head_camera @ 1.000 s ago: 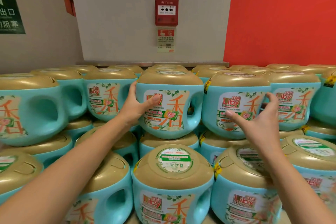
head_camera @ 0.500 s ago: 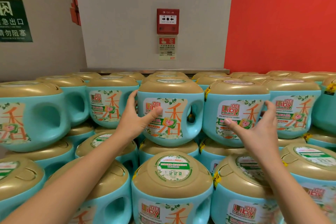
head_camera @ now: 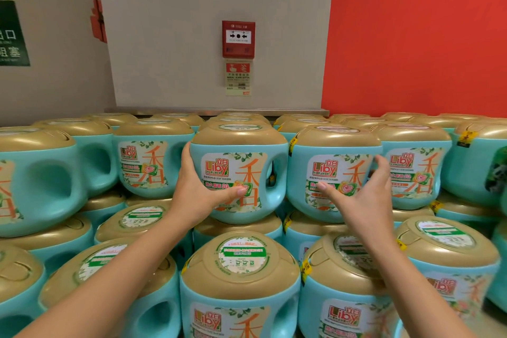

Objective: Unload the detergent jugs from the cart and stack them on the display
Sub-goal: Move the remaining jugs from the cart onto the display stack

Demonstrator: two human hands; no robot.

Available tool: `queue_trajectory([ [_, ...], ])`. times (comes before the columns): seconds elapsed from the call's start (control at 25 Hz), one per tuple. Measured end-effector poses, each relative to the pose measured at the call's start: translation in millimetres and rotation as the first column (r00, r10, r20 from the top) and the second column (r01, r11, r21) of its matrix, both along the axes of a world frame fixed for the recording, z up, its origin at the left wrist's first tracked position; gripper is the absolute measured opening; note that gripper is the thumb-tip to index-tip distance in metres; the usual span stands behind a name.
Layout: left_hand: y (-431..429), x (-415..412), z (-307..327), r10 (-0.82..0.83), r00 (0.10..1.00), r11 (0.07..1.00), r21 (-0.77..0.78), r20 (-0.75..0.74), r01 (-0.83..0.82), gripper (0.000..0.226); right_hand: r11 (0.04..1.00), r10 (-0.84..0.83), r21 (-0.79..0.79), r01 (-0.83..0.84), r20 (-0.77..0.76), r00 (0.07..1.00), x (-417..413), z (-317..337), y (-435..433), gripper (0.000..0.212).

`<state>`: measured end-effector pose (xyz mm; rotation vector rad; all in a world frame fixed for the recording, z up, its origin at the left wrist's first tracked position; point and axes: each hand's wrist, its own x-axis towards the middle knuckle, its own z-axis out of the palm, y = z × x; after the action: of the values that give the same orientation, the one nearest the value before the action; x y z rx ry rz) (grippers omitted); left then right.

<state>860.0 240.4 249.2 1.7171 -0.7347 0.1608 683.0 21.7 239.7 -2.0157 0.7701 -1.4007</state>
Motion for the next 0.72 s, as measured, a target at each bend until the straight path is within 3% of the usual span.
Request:
queue_trajectory([
  [0.16,0.9,-4.4,-1.0,0.047,0.999,0.997,0.066,0.024,-0.048,0.149,1.000,-0.005,0.016,0.006,-0.038,0.999,-0.5,2.0,2.5,0.114],
  [0.32,6.1,-13.0,4.5,0.221,0.961,0.943,0.213,0.167,-0.254,0.149,1.000,0.016,0.015,-0.015,-0.062,0.998,-4.1,3.8,3.4,0.114],
  [0.44,7.0,-25.7,2.0,0.268,0.948,0.938,0.177,0.173,-0.298,0.139,0.999,0.033,0.032,-0.030,-0.091,0.995,-11.4,3.6,0.6,0.099],
  [0.52,10.6,-34.6,-3.6,0.303,0.932,0.943,0.079,0.198,-0.324,0.111,0.999,0.042,0.019,-0.041,-0.074,0.996,-22.4,3.8,1.0,0.080],
  [0.64,21.7,-55.4,-9.4,0.277,0.937,0.951,-0.200,0.212,-0.236,0.038,0.997,0.080,-0.007,-0.079,0.045,0.996,-54.2,4.5,10.1,0.053],
  [0.72,30.7,-78.9,-12.3,0.169,0.966,0.954,-0.280,0.194,-0.110,0.021,0.995,0.100,-0.026,-0.097,0.144,0.985,-83.7,0.3,22.7,0.032],
])
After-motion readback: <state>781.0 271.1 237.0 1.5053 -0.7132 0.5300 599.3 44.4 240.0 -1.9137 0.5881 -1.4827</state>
